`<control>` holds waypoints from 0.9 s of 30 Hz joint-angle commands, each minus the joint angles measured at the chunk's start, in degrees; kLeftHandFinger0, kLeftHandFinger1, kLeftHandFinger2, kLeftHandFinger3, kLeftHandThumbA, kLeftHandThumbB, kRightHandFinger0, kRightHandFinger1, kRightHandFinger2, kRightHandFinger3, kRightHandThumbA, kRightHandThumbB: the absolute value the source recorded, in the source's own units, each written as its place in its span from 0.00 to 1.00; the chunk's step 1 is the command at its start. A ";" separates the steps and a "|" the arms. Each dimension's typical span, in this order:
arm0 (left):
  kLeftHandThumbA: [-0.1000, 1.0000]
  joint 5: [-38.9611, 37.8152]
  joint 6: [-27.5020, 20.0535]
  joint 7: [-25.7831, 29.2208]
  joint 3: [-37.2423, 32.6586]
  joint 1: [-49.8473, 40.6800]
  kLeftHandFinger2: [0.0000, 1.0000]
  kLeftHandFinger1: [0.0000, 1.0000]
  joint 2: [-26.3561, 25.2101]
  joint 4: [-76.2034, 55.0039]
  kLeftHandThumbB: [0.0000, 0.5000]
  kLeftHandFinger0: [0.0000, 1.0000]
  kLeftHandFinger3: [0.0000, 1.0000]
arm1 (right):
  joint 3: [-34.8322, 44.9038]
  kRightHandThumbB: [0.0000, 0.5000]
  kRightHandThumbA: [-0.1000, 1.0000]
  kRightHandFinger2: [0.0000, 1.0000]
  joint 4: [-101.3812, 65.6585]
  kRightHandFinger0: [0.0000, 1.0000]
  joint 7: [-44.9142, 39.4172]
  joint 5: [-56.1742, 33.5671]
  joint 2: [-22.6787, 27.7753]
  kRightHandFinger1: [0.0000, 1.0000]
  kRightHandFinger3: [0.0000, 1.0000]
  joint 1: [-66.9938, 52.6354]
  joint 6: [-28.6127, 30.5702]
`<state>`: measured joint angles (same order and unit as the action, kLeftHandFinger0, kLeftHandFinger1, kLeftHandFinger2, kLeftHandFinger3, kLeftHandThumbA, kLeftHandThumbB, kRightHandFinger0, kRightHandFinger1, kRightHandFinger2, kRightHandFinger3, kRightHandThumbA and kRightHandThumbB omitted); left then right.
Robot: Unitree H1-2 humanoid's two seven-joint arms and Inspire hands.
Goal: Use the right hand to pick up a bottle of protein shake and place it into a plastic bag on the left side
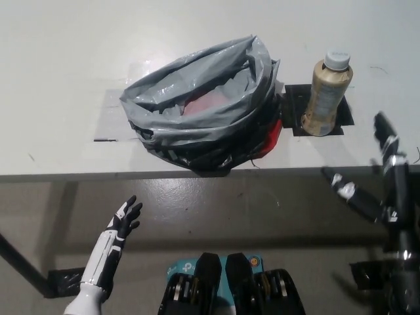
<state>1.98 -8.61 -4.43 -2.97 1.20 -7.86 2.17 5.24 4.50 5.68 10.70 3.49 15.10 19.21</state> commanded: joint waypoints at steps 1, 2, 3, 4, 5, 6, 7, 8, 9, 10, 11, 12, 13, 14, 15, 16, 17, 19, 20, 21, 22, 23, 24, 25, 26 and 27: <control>1.00 -0.24 -2.21 -0.78 -0.02 0.81 1.00 1.00 -0.37 -1.33 0.18 1.00 1.00 | 1.55 0.76 0.98 1.00 0.86 1.00 3.50 1.26 0.38 1.00 1.00 5.59 -1.73; 1.00 -0.25 -2.25 -0.75 -0.01 0.79 1.00 1.00 -0.35 -1.29 0.19 1.00 1.00 | 1.64 0.76 0.99 1.00 1.34 1.00 3.69 1.48 0.38 1.00 1.00 6.03 -1.71; 1.00 -0.29 -2.26 -0.76 0.01 0.66 1.00 1.00 -0.37 -1.33 0.19 1.00 1.00 | 1.77 0.76 1.00 1.00 2.43 1.00 4.00 1.73 0.37 1.00 1.00 7.05 -1.90; 1.00 -0.31 -2.15 -0.78 0.01 0.55 1.00 1.00 -0.37 -1.49 0.17 1.00 1.00 | 1.83 0.72 1.00 1.00 3.39 1.00 4.19 1.81 0.45 1.00 1.00 7.85 -1.89; 1.00 -0.31 -2.14 -0.75 0.03 0.51 1.00 1.00 -0.36 -1.59 0.17 1.00 1.00 | 1.86 0.68 1.00 1.00 4.60 1.00 4.32 1.79 0.60 1.00 1.00 8.89 -1.83; 1.00 -0.26 -2.20 -0.68 0.06 0.49 1.00 1.00 -0.34 -1.66 0.16 1.00 1.00 | 1.91 0.67 1.00 1.00 6.43 1.00 4.38 1.58 0.88 1.00 1.00 10.43 -1.70; 1.00 -0.08 -2.14 -0.51 0.09 0.49 1.00 1.00 -0.29 -1.72 0.18 1.00 1.00 | 1.95 0.69 1.00 1.00 8.10 1.00 4.21 1.10 1.20 1.00 1.00 11.89 -1.91; 1.00 -0.11 -2.20 -0.45 0.12 0.29 1.00 1.00 -0.22 -1.79 0.18 1.00 1.00 | 1.89 0.68 1.00 1.00 10.23 1.00 4.15 0.96 1.63 1.00 1.00 13.16 -1.77; 1.00 -0.20 -2.31 -0.49 0.11 0.24 1.00 1.00 -0.21 -1.77 0.17 1.00 1.00 | 1.86 0.69 1.00 1.00 11.28 1.00 4.08 0.94 1.87 1.00 1.00 13.78 -2.03; 1.00 -0.23 -2.36 -0.57 0.08 0.21 1.00 1.00 -0.24 -1.75 0.18 1.00 1.00 | 1.78 0.71 1.00 1.00 13.38 1.00 4.05 0.98 2.34 1.00 1.00 15.02 -2.37; 1.00 -0.31 -2.33 -0.69 0.05 0.24 1.00 1.00 -0.31 -1.76 0.17 1.00 1.00 | 1.72 0.72 1.00 1.00 15.07 1.00 4.10 1.01 2.67 1.00 1.00 16.00 -2.26; 1.00 -0.41 -2.37 -0.78 0.04 0.25 1.00 1.00 -0.34 -1.75 0.17 1.00 1.00 | 1.70 0.72 1.00 1.00 15.77 1.00 4.14 0.98 2.78 1.00 1.00 16.40 -2.19; 1.00 -0.50 -2.45 -0.87 0.02 0.27 1.00 1.00 -0.39 -1.67 0.18 1.00 1.00 | 1.63 0.70 1.00 1.00 16.90 1.00 4.22 0.89 2.93 1.00 1.00 17.07 -1.93; 1.00 -0.48 -2.41 -0.80 0.07 0.23 1.00 1.00 -0.37 -1.59 0.18 1.00 1.00 | 1.53 0.69 1.00 1.00 18.29 1.00 4.35 0.90 3.07 1.00 1.00 17.87 -1.65; 1.00 -0.47 -2.34 -0.71 0.13 0.17 1.00 1.00 -0.34 -1.51 0.18 1.00 1.00 | 1.40 0.64 1.00 1.00 19.94 1.00 4.53 0.91 3.25 1.00 1.00 18.80 -1.32; 1.00 -0.57 -2.18 -0.69 0.16 0.03 1.00 1.00 -0.28 -1.70 0.17 1.00 1.00 | 1.34 0.68 1.00 1.00 21.99 1.00 4.40 0.57 3.51 1.00 1.00 19.95 -1.26; 1.00 -0.60 -2.18 -0.56 0.25 -0.08 1.00 1.00 -0.18 -1.84 0.16 1.00 1.00 | 1.23 0.71 1.00 1.00 24.37 1.00 4.31 0.39 3.85 1.00 1.00 21.35 -1.58; 1.00 -0.75 -2.25 -0.41 0.43 -0.06 1.00 1.00 -0.09 -1.82 0.14 1.00 1.00 | 0.80 0.73 1.00 1.00 26.90 1.00 4.85 1.19 4.30 1.00 1.00 22.95 -2.23; 1.00 -0.84 -2.23 -0.44 0.46 -0.06 1.00 1.00 -0.10 -1.84 0.14 1.00 1.00 | 0.72 0.73 1.00 1.00 27.37 1.00 4.90 1.24 4.36 1.00 1.00 23.25 -2.24; 1.00 -1.21 -2.08 -0.53 0.58 -0.03 1.00 1.00 -0.05 -1.92 0.13 1.00 1.00 | 0.61 0.73 1.00 1.00 29.31 1.00 4.91 1.01 4.57 1.00 1.00 24.38 -1.75; 1.00 -1.38 -1.81 -0.57 0.63 -0.03 1.00 1.00 -0.02 -2.05 0.15 1.00 1.00 | 0.58 0.73 1.00 1.00 30.41 1.00 4.94 0.88 4.68 1.00 1.00 25.00 -1.32; 1.00 -1.38 -1.79 -0.56 0.70 0.00 1.00 1.00 -0.05 -2.04 0.17 1.00 1.00 | 0.54 0.73 1.00 1.00 32.14 1.00 5.01 0.66 4.85 1.00 1.00 25.89 -0.58; 1.00 -1.38 -1.78 -0.53 0.77 0.00 1.00 1.00 -0.08 -2.07 0.17 1.00 1.00 | 0.60 0.73 1.00 1.00 33.76 1.00 5.01 0.34 4.95 1.00 1.00 26.74 -0.01; 1.00 -1.35 -1.66 -0.49 0.88 0.00 1.00 1.00 -0.13 -2.14 0.19 1.00 1.00 | 0.82 0.73 1.00 1.00 36.46 1.00 4.92 -0.41 5.10 1.00 1.00 28.29 0.47; 1.00 -1.46 -1.52 -0.63 0.90 0.02 1.00 1.00 -0.20 -2.24 0.19 1.00 1.00 | 0.92 0.74 1.00 1.00 37.87 1.00 5.04 -0.69 5.16 1.00 1.00 29.24 0.54; 1.00 -1.49 -1.49 -0.67 0.91 0.03 1.00 1.00 -0.22 -2.25 0.19 1.00 1.00 | 0.92 0.74 1.00 1.00 38.22 1.00 5.12 -0.72 5.18 1.00 1.00 29.46 0.64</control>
<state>1.73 -8.69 -4.42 -2.55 1.22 -7.83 2.07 6.18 38.85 9.32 11.32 7.30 38.59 17.40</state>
